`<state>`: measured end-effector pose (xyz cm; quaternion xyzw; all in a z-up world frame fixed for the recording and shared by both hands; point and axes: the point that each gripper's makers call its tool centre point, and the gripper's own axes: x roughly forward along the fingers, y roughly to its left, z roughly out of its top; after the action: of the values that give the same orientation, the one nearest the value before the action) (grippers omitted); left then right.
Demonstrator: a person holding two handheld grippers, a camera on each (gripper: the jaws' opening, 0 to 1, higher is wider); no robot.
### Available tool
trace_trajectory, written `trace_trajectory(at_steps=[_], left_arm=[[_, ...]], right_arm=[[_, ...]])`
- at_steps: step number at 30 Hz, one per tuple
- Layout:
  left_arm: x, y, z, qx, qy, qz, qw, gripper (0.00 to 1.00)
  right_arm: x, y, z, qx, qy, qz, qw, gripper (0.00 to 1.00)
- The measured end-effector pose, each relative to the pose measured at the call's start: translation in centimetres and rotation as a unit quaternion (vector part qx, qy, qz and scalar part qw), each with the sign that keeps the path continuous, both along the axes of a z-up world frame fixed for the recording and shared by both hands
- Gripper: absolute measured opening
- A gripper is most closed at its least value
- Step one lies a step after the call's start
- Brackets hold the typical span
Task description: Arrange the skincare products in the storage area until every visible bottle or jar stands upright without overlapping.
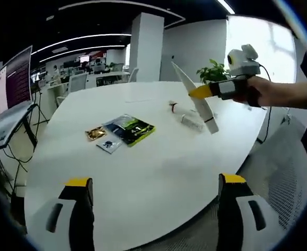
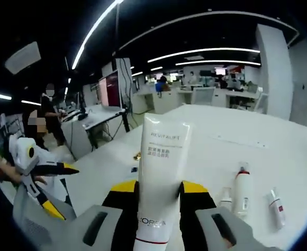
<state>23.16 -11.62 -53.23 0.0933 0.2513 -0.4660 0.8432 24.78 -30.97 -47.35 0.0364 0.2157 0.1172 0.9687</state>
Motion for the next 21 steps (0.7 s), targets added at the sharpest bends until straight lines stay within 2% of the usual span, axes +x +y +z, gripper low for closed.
trace_trajectory(at_steps=[3, 9, 15, 18, 21], left_arm=[[0.2, 0.0, 0.9, -0.019, 0.009, 0.01, 0.9997, 0.95], [0.2, -0.7, 3.1, -0.04, 0.002, 0.014, 0.9991, 0.98], [0.3, -2.7, 6.2, -0.084, -0.001, 0.01, 0.9964, 0.99], [-0.3, -4.5, 8.3, -0.128, 0.023, 0.005, 0.9915, 0.99], [-0.7, -5.8, 9.5, -0.141, 0.027, -0.003, 0.9896, 0.99]], right_arm=[[-0.5, 0.5, 0.4, 0.005, -0.004, 0.0, 1.0, 0.2], [-1.5, 0.5, 0.8, 0.01, -0.006, -0.005, 0.9999, 0.2], [-2.5, 0.9, 1.6, 0.007, -0.017, 0.001, 0.9998, 0.2], [-2.8, 1.6, 2.0, 0.002, -0.025, 0.009, 0.9997, 0.2], [-2.9, 2.1, 2.3, -0.003, -0.031, 0.018, 0.9994, 0.2]])
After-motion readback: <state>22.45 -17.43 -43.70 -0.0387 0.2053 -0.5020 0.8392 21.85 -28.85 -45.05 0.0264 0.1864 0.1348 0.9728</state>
